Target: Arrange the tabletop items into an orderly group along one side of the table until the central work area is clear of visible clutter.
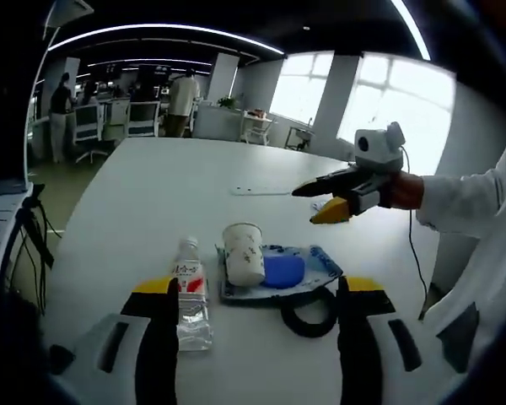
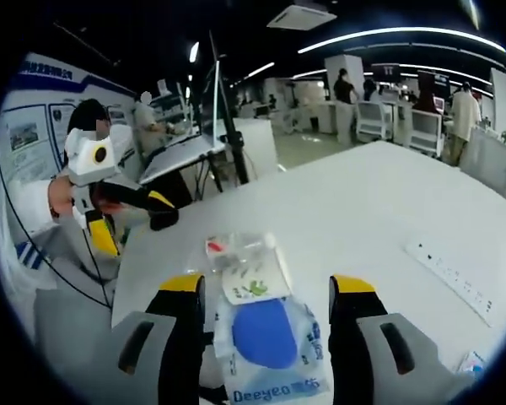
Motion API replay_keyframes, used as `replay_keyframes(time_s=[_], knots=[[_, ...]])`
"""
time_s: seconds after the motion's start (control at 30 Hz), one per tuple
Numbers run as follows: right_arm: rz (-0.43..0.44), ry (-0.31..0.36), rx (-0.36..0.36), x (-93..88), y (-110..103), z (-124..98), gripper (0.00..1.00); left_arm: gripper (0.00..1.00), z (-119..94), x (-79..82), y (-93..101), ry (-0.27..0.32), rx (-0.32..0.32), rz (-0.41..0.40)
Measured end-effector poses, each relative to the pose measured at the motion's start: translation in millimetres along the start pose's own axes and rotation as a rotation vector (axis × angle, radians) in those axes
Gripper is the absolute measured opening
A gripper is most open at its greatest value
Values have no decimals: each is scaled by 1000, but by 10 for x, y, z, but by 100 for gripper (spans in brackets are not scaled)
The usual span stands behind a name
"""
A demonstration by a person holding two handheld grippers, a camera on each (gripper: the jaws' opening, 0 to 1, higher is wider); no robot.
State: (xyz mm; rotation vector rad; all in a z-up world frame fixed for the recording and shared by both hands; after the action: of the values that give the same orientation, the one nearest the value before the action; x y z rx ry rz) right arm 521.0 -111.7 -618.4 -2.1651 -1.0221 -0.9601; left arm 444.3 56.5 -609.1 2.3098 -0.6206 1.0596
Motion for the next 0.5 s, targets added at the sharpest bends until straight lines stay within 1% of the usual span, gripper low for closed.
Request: replay_keyframes(time_s=[0.07,0.17,0.3,0.37,0.5], knots=[[-13,-6,21,-1,2,76,56,79,-3,-26,-28,-1,4,-8],[5,-19,56,-10,35,221,53,79,-7,-62,-64,-10,15,0],[-1,-38,83,-25,93,379,51,79,-22,-66,-131,13,20,-30],[-4,-41,103,-28,109,431,50,79,-22,-85,-156,13,27,-34],[-21,-71,158,-52,133,541,44,78,-25,-101,-194,24,33,-52]])
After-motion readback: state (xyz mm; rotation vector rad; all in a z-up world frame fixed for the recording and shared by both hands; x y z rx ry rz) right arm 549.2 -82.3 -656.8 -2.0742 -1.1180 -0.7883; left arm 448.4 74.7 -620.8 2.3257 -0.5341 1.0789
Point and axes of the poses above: the point that each gripper's makers call its tool centre point, and the gripper's own axes: z roughly forward along the fingers, y roughly to its right, x roughly out of its top, the point moved 3 cm from there along -z, roughly backward along the fingers, and after that the axes turned 6 degrees about -y, right-handed, at the moved point
